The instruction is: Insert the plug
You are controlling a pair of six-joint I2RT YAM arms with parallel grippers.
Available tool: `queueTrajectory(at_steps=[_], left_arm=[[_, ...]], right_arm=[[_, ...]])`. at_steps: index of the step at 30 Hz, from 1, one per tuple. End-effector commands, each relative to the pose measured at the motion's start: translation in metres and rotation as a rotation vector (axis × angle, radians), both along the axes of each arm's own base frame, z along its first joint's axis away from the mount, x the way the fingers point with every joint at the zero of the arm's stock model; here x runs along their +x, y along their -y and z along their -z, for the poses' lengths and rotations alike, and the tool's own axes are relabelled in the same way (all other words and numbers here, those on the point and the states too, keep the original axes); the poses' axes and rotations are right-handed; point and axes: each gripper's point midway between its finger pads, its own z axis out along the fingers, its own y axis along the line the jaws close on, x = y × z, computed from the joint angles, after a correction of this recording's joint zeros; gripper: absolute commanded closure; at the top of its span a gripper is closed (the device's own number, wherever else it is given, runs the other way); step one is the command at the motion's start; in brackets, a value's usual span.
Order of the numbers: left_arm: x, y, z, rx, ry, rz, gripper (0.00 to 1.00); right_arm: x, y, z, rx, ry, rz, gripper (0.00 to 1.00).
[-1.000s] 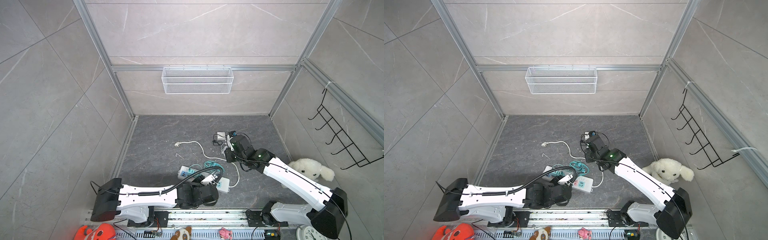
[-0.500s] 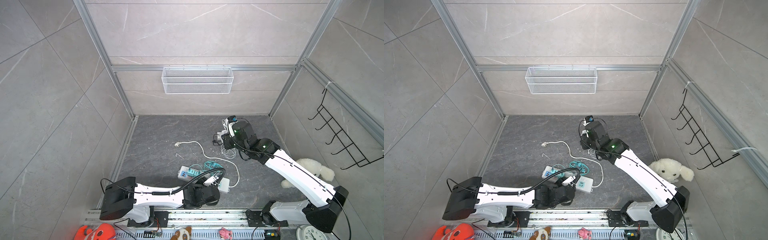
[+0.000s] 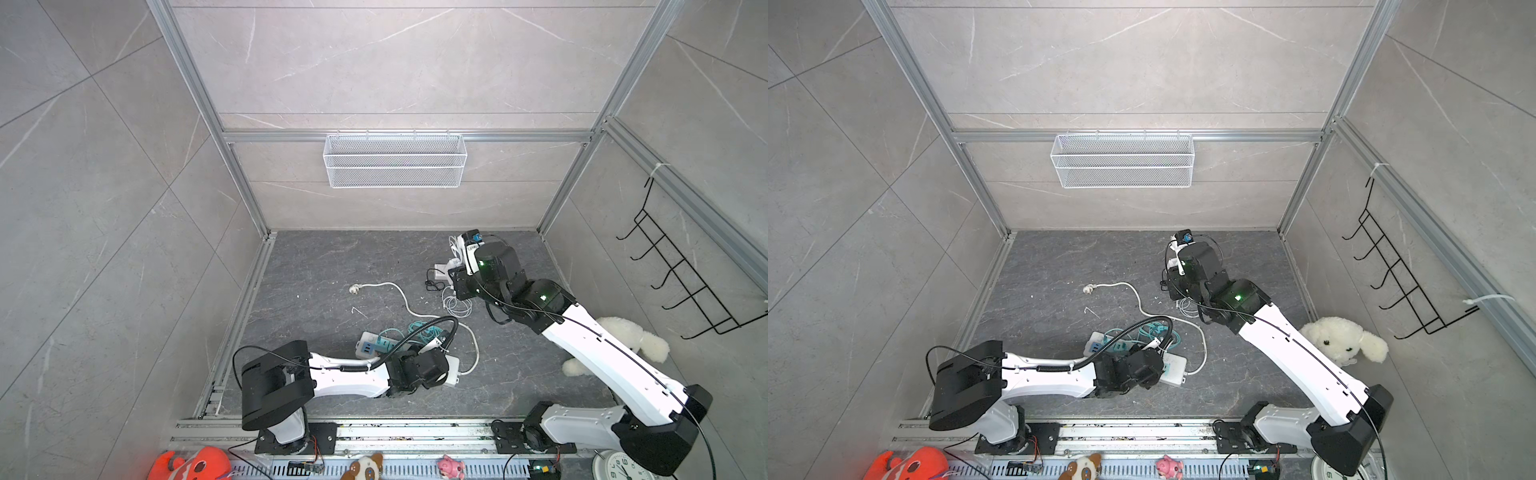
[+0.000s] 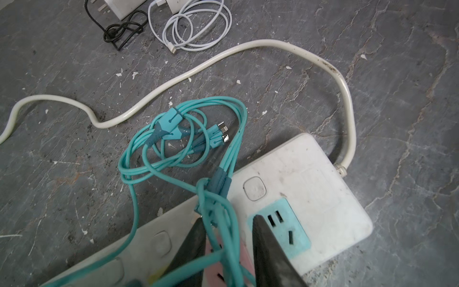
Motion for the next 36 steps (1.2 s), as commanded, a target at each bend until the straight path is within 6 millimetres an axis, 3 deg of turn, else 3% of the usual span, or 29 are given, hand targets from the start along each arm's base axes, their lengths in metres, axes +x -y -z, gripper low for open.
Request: queueTrajectory(at_steps=[1,5,9,17,21,28,36], left_arm=[[0.024,0.017,-0.035,-0.151,0.025,-0.008,0.73],[0.054,0.015,-0.054,-0.215,0.061,-0.070,0.76],[0.086,0.008,-0.057,-0.222,0.106,-0.176,0.77],[0.149,-0.019,-0.053,-0.269,0.196,-0.471,0.77],[0.171,-0.033,-0.049,-0.271,0.220,-0.585,0.75],[0.173,-0.047,-0.042,-0.242,0.187,-0.700,0.65],[0.151,-0.076,-0.033,-0.224,0.097,-0.812,0.54]], right_arm=[[-0.013,0.022,-0.001,-0.042,0.013,0.038,0.92],[-0.030,0.045,0.020,-0.057,-0.024,0.088,0.91],[-0.052,0.057,0.046,-0.045,-0.092,0.098,0.91],[-0.095,0.048,0.116,0.061,-0.309,0.028,0.92],[-0.108,0.045,0.140,0.114,-0.371,0.021,0.93],[-0.119,0.042,0.176,0.144,-0.437,0.054,0.95],[-0.116,0.025,0.197,0.070,-0.425,0.079,0.95]])
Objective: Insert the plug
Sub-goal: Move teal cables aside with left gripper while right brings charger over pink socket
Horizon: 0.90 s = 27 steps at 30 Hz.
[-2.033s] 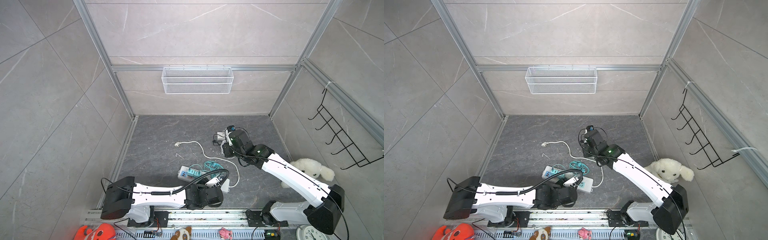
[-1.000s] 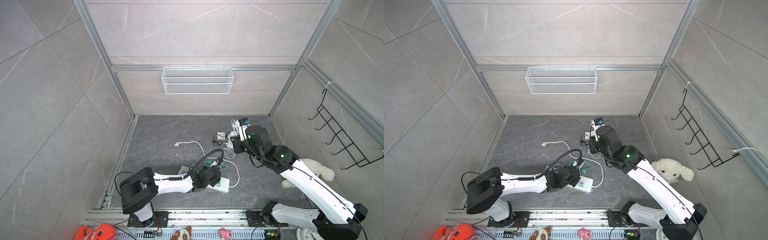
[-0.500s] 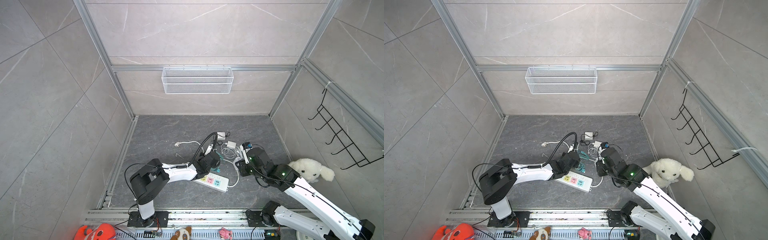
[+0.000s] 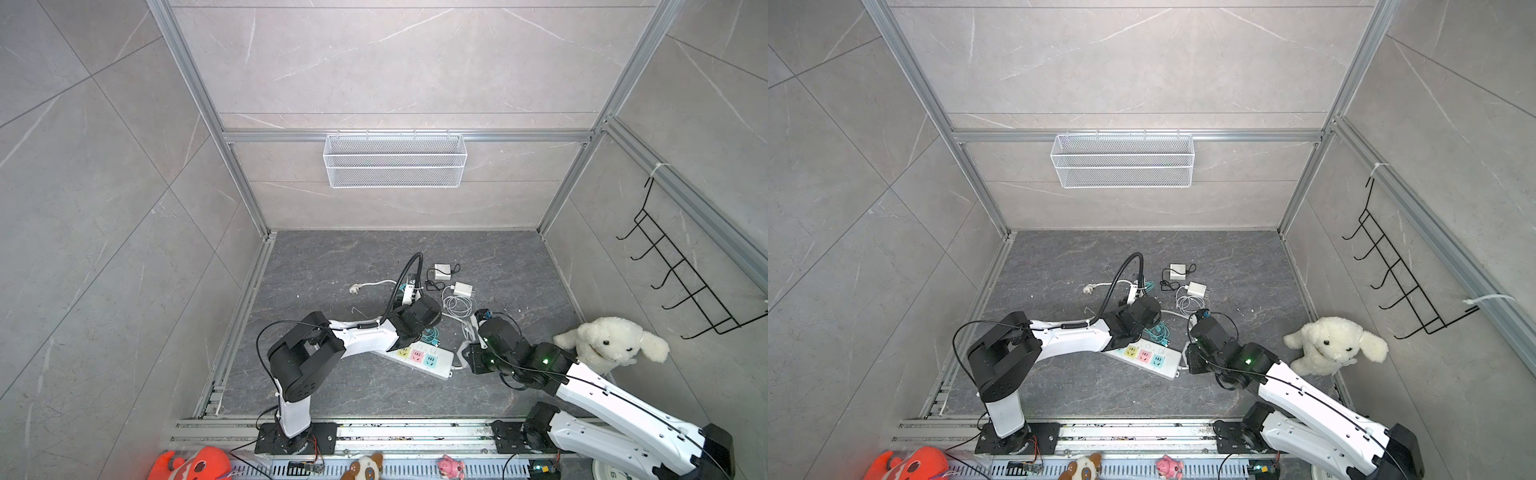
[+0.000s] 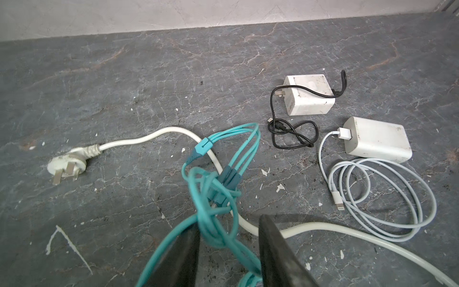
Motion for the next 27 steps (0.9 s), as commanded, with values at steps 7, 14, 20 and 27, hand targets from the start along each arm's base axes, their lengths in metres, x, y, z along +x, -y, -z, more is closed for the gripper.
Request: queueTrajectory(at_steps=[7,14,20,27], left_arm=[[-0.033,-0.038,-0.013,-0.027,-0.062,-0.127,0.40],[-0.052,-0.020,-0.009,-0.087,-0.200,-0.047,0.33],[-0.051,-0.016,-0.014,-0.078,-0.176,-0.032,0.23],[-0.041,-0.010,-0.030,-0.075,-0.118,-0.009,0.11]], right_arm=[[0.018,-0.045,0.002,-0.042,0.080,-0.003,0.95],[0.026,-0.064,-0.005,-0.100,0.122,0.039,0.92],[0.029,-0.079,-0.010,-0.103,0.148,0.024,0.93],[0.031,-0.083,-0.009,-0.086,0.158,0.031,0.93]])
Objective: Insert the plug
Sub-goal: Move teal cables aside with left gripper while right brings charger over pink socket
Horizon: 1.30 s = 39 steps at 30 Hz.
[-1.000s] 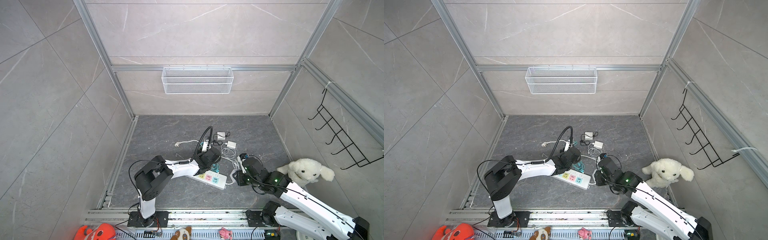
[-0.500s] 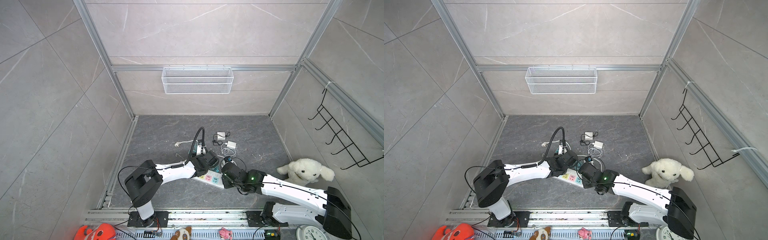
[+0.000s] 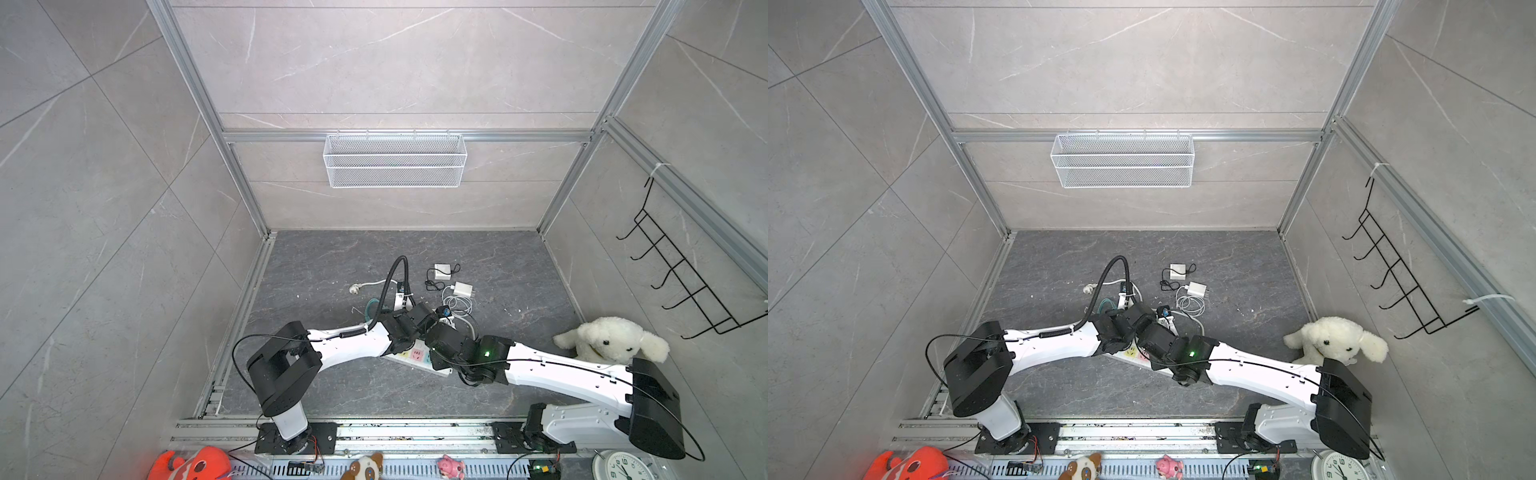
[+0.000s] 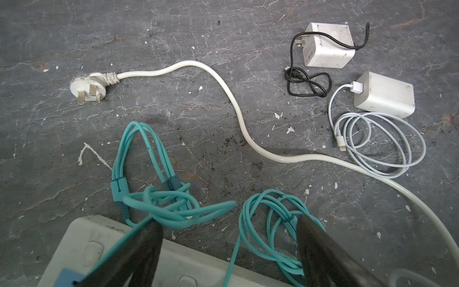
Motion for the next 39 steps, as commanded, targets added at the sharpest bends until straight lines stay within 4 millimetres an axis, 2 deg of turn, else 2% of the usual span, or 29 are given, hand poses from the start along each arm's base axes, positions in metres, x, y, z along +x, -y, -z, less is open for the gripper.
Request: queueTrajectory(at_steps=[1,8,11,16,19,21,24,27,31,36,39], left_arm=[[0.010,0.007,-0.032,-0.037,0.071,0.008,0.09],[0.019,0.027,-0.043,-0.116,0.079,0.069,0.00],[0.021,0.037,-0.046,-0.150,0.065,0.098,0.00],[0.014,0.042,-0.042,-0.213,-0.075,0.124,0.00],[0.004,0.055,-0.039,-0.419,-0.169,0.177,0.00],[0.002,0.055,-0.043,-0.479,-0.157,0.184,0.00],[0.008,0.040,-0.050,-0.404,-0.105,0.154,0.00],[0.014,0.027,-0.064,-0.369,-0.049,0.139,0.00],[0.023,0.012,-0.086,-0.350,0.015,0.130,0.00],[0.027,-0.009,-0.102,-0.329,0.061,0.130,0.00],[0.030,-0.046,-0.101,-0.299,0.068,0.061,0.00]], right_arm=[[0.008,-0.005,-0.012,0.030,0.044,0.026,0.93],[0.006,-0.002,-0.017,0.053,0.057,0.032,0.93],[0.005,0.001,-0.019,0.063,0.063,0.035,0.93],[0.003,0.006,-0.022,0.075,0.069,0.036,0.93],[0.002,0.005,-0.020,0.089,0.068,0.035,0.93],[0.001,0.004,-0.020,0.095,0.065,0.032,0.93],[0.001,0.004,-0.019,0.103,0.064,0.031,0.93],[0.001,0.000,-0.018,0.117,0.063,0.023,0.93],[0.003,-0.017,-0.017,0.127,0.060,0.007,0.93],[0.005,-0.033,-0.015,0.084,0.097,0.058,0.92],[0.006,-0.038,-0.018,0.062,0.130,0.102,0.91]])
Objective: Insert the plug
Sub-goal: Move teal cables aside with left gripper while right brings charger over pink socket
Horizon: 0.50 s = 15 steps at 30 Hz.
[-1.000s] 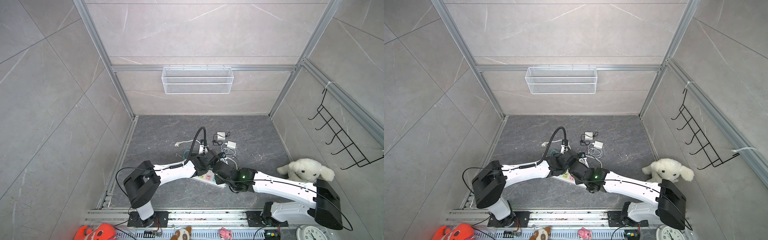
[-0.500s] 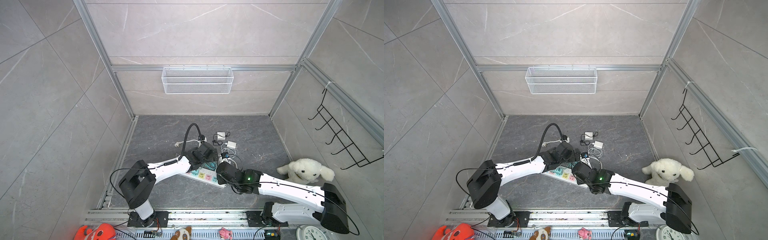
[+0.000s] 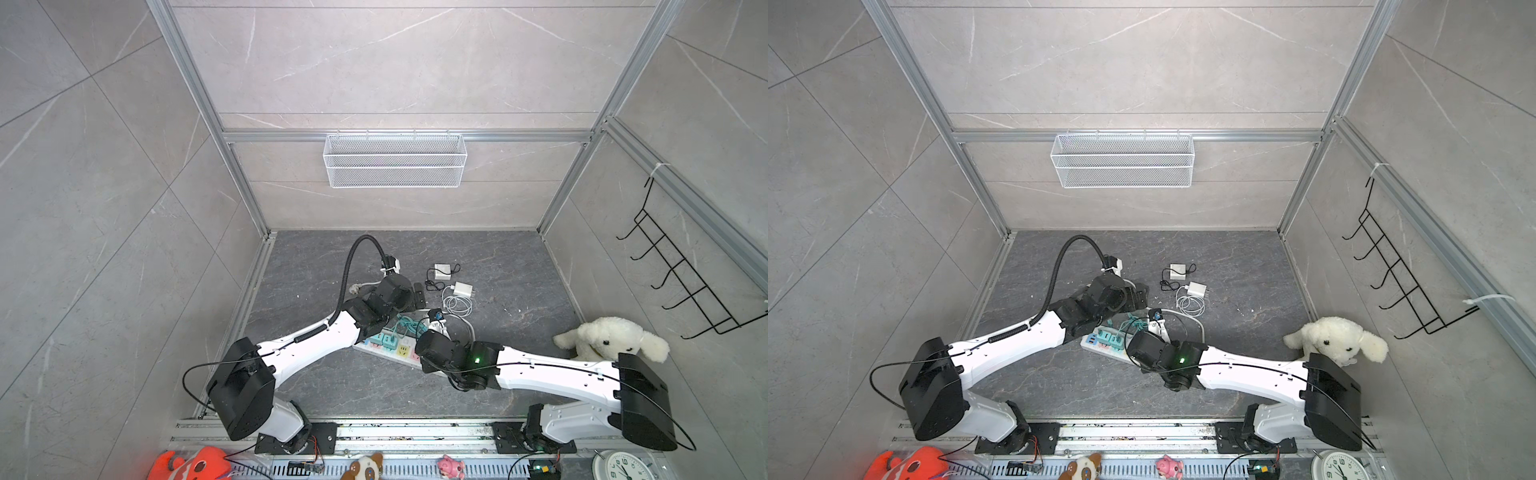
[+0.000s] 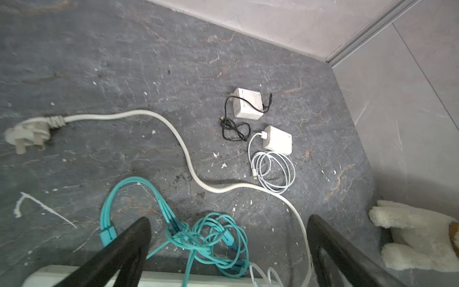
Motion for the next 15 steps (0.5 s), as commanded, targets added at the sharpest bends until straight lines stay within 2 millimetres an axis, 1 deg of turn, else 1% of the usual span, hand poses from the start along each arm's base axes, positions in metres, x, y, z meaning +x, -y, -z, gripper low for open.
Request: queueTrajectory(at_steps=[1,3,5,6,10,15], left_arm=[[0.004,-0.047,-0.004,0.046,0.026,-0.072,0.00],[0.006,-0.077,0.003,0.034,0.001,-0.121,0.00],[0.004,-0.101,0.011,0.056,-0.021,-0.162,0.00],[0.001,-0.109,0.013,0.068,-0.025,-0.175,0.00],[-0.007,-0.127,0.023,0.078,-0.037,-0.197,0.00],[-0.012,-0.144,0.038,0.042,-0.054,-0.228,0.00]], right_arm=[[0.010,-0.007,-0.019,0.018,0.085,0.105,0.91],[0.008,-0.011,-0.020,0.010,0.107,0.134,0.91],[0.008,-0.016,-0.023,0.004,0.131,0.173,0.90],[0.008,-0.019,-0.023,-0.001,0.146,0.195,0.89],[0.008,-0.030,-0.022,-0.005,0.168,0.254,0.89],[0.005,-0.037,-0.014,-0.043,0.156,0.298,0.90]])
